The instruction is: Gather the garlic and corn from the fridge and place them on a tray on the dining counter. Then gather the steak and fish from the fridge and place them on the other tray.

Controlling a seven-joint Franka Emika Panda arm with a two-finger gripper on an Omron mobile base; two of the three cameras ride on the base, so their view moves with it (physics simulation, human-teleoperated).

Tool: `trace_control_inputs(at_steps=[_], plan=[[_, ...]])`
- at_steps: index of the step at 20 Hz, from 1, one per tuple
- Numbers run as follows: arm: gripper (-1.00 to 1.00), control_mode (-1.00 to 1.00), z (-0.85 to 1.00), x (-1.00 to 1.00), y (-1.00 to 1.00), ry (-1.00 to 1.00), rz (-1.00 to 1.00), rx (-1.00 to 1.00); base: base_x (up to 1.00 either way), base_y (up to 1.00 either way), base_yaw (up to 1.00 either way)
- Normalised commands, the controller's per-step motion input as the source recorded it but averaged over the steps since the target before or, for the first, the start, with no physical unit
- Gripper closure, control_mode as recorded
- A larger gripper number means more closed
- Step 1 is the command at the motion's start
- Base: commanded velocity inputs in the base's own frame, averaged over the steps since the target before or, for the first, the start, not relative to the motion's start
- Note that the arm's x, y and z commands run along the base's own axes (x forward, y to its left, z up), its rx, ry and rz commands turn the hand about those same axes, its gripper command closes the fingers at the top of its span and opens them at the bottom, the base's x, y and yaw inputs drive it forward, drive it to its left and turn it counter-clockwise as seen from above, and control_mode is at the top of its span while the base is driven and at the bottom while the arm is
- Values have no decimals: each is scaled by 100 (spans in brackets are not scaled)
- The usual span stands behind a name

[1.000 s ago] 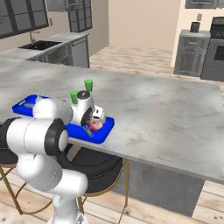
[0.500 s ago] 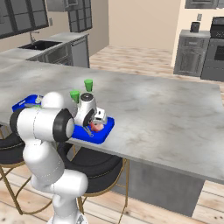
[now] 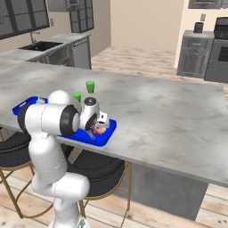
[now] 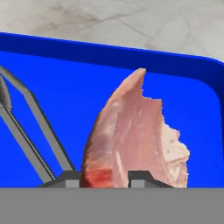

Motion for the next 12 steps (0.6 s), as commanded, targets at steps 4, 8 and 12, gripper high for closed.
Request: trace_control_inputs(at_steps=[4,8,12], plan=[[100,-100,-17,4,-2,0,2,0,0,0,0],[-100,-100,3,0,-10,0,0,0,0,0,0],[-100,-100,26,-1,-1,0,0,0,0,0,0]])
